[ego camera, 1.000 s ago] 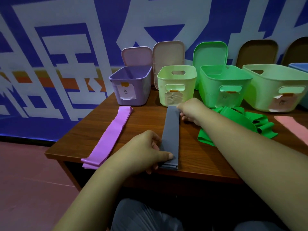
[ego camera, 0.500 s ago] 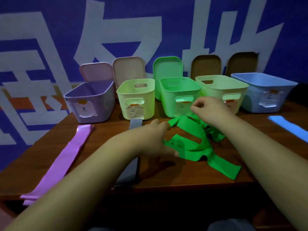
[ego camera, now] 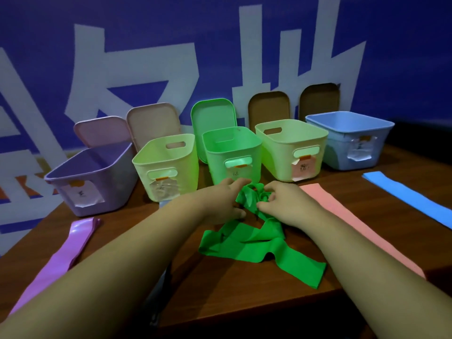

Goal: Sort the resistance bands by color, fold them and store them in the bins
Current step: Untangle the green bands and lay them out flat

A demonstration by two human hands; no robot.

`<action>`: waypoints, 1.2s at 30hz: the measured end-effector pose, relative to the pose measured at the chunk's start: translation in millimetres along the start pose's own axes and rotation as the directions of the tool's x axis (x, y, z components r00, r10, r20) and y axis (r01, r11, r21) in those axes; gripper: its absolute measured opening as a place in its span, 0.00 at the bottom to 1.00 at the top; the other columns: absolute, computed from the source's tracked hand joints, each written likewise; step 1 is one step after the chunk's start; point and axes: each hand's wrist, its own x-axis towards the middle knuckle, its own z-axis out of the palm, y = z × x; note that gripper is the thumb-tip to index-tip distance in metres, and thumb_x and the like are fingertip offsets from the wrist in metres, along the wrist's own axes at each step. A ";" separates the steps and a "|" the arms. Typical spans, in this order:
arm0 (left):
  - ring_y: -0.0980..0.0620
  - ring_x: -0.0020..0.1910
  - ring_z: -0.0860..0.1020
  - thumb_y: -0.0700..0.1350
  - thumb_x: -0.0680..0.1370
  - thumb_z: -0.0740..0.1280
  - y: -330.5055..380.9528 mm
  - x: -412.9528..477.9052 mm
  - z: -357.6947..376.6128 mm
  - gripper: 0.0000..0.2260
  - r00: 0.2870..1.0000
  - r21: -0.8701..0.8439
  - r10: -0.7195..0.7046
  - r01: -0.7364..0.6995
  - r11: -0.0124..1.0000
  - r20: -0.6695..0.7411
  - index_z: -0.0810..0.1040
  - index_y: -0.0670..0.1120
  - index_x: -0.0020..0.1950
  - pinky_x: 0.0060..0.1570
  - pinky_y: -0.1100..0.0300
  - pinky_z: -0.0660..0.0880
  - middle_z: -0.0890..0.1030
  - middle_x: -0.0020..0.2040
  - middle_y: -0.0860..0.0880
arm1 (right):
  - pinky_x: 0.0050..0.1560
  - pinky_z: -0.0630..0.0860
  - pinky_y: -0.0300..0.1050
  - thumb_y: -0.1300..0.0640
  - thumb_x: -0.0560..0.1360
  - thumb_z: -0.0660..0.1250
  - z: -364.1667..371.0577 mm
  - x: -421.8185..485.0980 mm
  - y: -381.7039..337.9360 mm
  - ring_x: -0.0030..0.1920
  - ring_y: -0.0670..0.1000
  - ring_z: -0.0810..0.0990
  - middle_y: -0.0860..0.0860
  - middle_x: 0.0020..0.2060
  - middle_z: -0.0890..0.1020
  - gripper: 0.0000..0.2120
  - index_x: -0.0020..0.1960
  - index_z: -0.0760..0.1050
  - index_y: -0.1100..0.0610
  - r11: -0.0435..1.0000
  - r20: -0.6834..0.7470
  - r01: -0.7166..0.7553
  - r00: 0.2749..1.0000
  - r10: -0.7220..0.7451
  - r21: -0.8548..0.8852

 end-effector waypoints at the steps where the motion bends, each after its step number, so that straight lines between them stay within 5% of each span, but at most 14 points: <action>1: 0.41 0.77 0.71 0.56 0.81 0.72 -0.8 3.9 0.4 0.42 1.000 0.007 0.017 -0.017 1.000 0.002 0.47 0.60 0.86 0.74 0.46 0.71 0.57 0.85 0.45 | 0.57 0.82 0.53 0.38 0.71 0.72 3.0 1.6 3.6 0.53 0.51 0.83 0.48 0.58 0.84 0.33 0.74 0.76 0.46 0.999 -0.007 -0.003 1.000 0.003 0.034; 6: 0.45 0.79 0.69 0.59 0.76 0.77 -3.3 21.2 -1.2 0.47 0.996 -0.030 0.087 -0.086 0.996 0.028 0.49 0.65 0.85 0.77 0.48 0.69 0.60 0.85 0.50 | 0.43 0.75 0.43 0.53 0.78 0.72 5.3 0.4 14.0 0.41 0.45 0.81 0.44 0.42 0.85 0.06 0.52 0.85 0.44 0.917 -0.078 0.103 0.994 -0.079 0.386; 11: 0.53 0.71 0.76 0.54 0.71 0.83 -6.6 31.0 -6.2 0.39 0.964 -0.513 0.218 -0.112 0.851 0.151 0.69 0.58 0.78 0.75 0.47 0.72 0.77 0.72 0.55 | 0.43 0.75 0.40 0.54 0.80 0.73 5.6 -5.1 11.0 0.40 0.40 0.80 0.41 0.43 0.85 0.06 0.49 0.84 0.43 0.855 -0.137 0.270 0.963 -0.233 0.443; 16: 0.57 0.68 0.76 0.56 0.73 0.81 -3.3 34.0 4.3 0.30 0.983 -0.496 0.183 -0.163 0.853 -0.009 0.74 0.60 0.73 0.73 0.51 0.71 0.80 0.67 0.59 | 0.50 0.81 0.43 0.55 0.81 0.72 5.3 -6.0 11.6 0.46 0.44 0.82 0.40 0.49 0.84 0.07 0.52 0.84 0.42 0.846 -0.173 0.345 0.938 -0.299 0.407; 20: 0.58 0.63 0.79 0.56 0.76 0.78 -3.9 29.7 2.6 0.21 0.985 -0.488 0.139 -0.172 0.856 -0.102 0.79 0.59 0.68 0.68 0.53 0.75 0.83 0.63 0.59 | 0.44 0.79 0.43 0.55 0.82 0.72 1.0 -7.1 10.2 0.42 0.46 0.80 0.41 0.51 0.79 0.07 0.53 0.82 0.42 0.815 -0.242 0.373 0.925 -0.291 0.443; 23: 0.56 0.53 0.83 0.53 0.78 0.77 -6.4 24.5 -5.8 0.09 0.982 -0.484 0.090 -0.161 0.860 -0.166 0.82 0.59 0.57 0.56 0.54 0.81 0.84 0.54 0.57 | 0.42 0.84 0.52 0.56 0.83 0.71 -2.3 -9.0 10.7 0.41 0.55 0.82 0.44 0.46 0.79 0.08 0.55 0.81 0.42 0.791 -0.271 0.368 0.926 -0.263 0.488; 26: 0.56 0.44 0.83 0.48 0.79 0.75 -11.5 13.1 -17.8 0.06 0.971 -0.505 -0.019 -0.107 0.857 -0.239 0.82 0.57 0.54 0.40 0.63 0.78 0.84 0.50 0.53 | 0.40 0.79 0.44 0.52 0.83 0.70 -1.8 -10.1 11.3 0.41 0.51 0.82 0.45 0.46 0.78 0.09 0.61 0.77 0.41 0.810 -0.269 0.328 0.938 -0.219 0.485; 31: 0.54 0.41 0.82 0.48 0.77 0.74 -33.2 -20.0 -42.2 0.09 0.893 -0.390 -0.155 -0.025 0.920 -0.422 0.81 0.56 0.56 0.39 0.59 0.78 0.82 0.46 0.52 | 0.42 0.74 0.48 0.44 0.83 0.68 -1.4 -13.2 10.8 0.39 0.55 0.79 0.50 0.39 0.80 0.04 0.57 0.78 0.41 0.851 -0.096 0.231 0.973 -0.211 0.472; 36: 0.55 0.45 0.82 0.49 0.78 0.73 -59.9 -62.6 -63.8 0.08 0.864 -0.272 -0.196 0.071 0.960 -0.464 0.81 0.55 0.57 0.45 0.54 0.82 0.82 0.48 0.54 | 0.51 0.78 0.42 0.33 0.76 0.73 -0.4 -23.5 7.5 0.52 0.39 0.80 0.39 0.54 0.82 0.14 0.58 0.81 0.38 0.927 0.243 0.226 0.922 -0.303 0.299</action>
